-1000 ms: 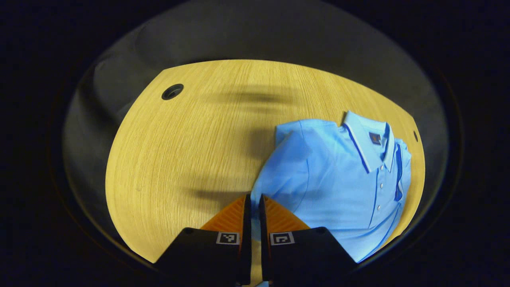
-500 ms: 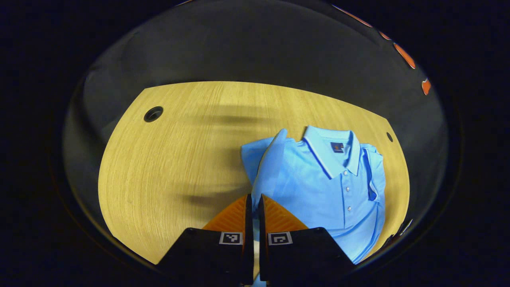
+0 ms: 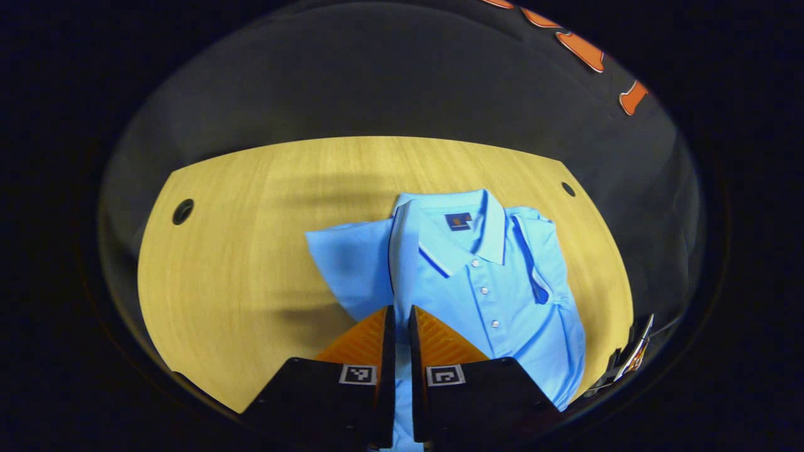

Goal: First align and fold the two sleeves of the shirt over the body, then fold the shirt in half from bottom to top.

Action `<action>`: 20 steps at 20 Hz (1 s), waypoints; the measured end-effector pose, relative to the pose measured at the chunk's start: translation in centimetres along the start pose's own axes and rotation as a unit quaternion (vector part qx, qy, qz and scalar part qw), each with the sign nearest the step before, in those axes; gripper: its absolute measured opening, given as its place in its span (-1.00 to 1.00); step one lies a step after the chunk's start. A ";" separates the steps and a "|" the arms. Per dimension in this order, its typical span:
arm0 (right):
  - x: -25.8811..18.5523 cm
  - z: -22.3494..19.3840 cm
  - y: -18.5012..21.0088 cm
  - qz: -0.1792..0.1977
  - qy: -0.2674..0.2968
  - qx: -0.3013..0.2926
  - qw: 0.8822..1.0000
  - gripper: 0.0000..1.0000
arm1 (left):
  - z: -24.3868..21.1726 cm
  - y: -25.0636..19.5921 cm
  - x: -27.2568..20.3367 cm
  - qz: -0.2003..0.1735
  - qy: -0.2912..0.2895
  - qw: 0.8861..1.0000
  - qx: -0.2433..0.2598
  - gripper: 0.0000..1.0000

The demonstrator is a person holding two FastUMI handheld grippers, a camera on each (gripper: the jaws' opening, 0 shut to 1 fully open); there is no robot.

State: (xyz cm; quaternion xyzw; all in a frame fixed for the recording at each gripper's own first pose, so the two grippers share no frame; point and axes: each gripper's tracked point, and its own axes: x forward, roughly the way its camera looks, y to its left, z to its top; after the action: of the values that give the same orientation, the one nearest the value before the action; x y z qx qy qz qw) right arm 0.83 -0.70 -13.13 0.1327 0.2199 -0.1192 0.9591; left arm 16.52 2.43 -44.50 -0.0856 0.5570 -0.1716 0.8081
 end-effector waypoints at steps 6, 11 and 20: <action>-1.6 -0.7 0.8 0.019 0.000 -0.006 1.000 0.95 | -0.4 -3.9 -3.1 -0.053 -0.027 0.998 0.022 0.60; -3.0 -3.7 1.4 0.054 0.017 -0.024 0.998 0.95 | -3.9 -3.8 -7.8 -0.029 -0.052 0.998 0.023 1.00; -7.0 -12.9 0.5 0.106 0.076 -0.060 0.990 0.95 | -16.4 -4.2 -15.9 0.012 -0.070 0.997 -0.001 1.00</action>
State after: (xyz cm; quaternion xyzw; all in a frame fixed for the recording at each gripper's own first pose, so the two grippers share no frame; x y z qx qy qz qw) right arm -10.20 4.92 -21.02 0.1065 0.2839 0.0068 0.9529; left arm -4.63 5.33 -35.22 -0.0914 0.5003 -0.1551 0.8469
